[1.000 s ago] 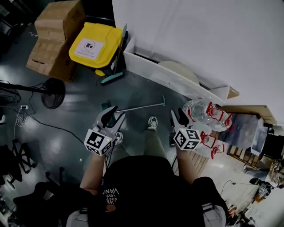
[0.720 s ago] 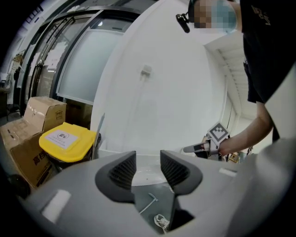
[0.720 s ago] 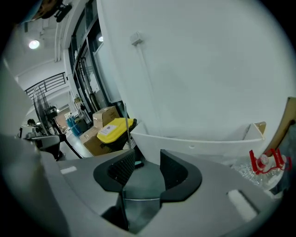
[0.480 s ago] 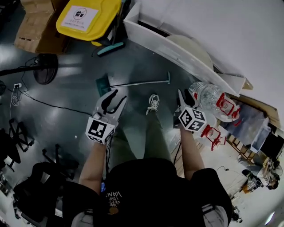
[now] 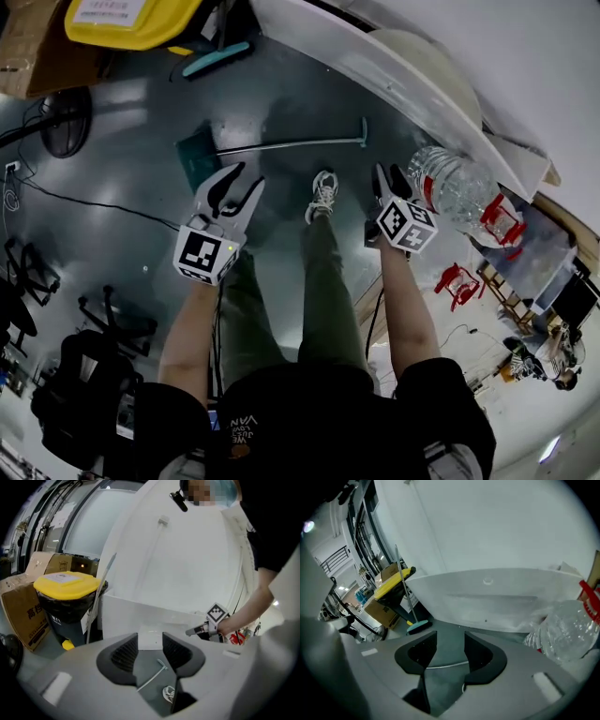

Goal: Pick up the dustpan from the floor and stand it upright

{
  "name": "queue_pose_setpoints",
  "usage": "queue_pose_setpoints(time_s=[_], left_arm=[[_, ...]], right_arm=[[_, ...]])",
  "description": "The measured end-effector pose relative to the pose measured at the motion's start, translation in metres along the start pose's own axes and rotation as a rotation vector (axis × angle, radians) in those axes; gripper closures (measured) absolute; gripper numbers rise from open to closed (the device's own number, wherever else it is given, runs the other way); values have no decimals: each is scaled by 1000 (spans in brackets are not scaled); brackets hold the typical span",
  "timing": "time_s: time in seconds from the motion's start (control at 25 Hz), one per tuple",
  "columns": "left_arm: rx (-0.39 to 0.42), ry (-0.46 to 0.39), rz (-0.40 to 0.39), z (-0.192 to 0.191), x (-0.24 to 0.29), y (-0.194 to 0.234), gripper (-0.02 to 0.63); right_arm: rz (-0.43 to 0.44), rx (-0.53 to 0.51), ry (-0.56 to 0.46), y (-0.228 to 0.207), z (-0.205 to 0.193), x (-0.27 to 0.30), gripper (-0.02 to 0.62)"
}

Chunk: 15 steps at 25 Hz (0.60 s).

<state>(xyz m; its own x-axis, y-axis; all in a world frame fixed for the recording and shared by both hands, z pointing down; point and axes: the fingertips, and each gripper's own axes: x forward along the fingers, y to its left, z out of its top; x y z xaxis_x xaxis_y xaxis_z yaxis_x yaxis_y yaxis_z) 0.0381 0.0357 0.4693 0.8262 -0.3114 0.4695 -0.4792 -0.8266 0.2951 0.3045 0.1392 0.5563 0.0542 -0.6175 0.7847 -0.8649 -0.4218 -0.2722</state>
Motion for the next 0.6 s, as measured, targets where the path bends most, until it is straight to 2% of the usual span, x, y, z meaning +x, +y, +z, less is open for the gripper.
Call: queue_pose_setpoints(time_s=[0.32,0.6], left_arm=[[-31,40,-3,-78,65,15,435],[-83,89,3,-154,104,22,435]], right_arm=[[-46,18,109,-62,-70,99,433],[-87,-24,199,-115,-133,176,433]])
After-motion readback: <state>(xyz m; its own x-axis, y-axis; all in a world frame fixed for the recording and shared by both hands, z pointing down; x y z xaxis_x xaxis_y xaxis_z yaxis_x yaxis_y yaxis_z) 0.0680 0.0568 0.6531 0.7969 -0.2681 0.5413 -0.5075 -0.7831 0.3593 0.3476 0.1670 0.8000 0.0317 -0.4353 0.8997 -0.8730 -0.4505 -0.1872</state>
